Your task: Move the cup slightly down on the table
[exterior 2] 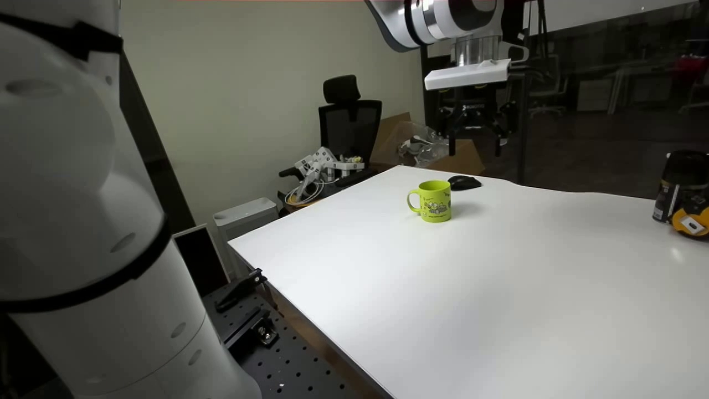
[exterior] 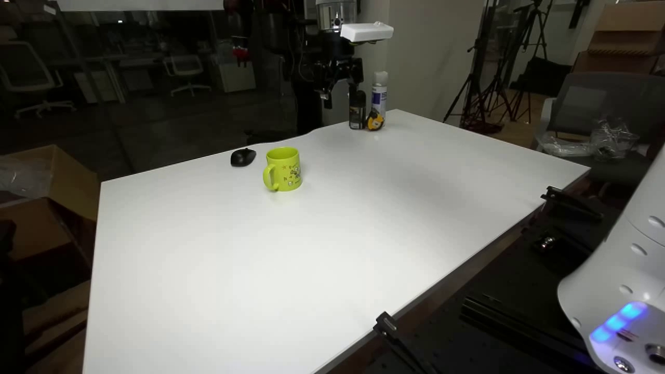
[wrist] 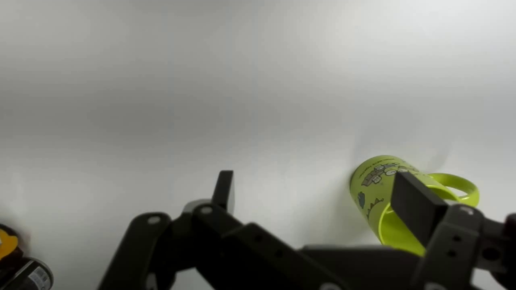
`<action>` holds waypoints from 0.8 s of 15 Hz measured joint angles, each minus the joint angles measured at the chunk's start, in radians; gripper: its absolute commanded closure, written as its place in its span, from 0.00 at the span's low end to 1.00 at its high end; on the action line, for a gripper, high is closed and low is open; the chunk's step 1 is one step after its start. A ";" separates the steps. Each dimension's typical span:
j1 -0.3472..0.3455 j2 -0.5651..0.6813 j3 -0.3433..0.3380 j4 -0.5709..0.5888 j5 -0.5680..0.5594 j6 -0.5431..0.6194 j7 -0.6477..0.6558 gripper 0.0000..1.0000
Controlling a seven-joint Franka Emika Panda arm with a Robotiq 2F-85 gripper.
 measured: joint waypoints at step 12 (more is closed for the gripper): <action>0.063 0.265 0.023 0.294 -0.126 -0.097 -0.039 0.00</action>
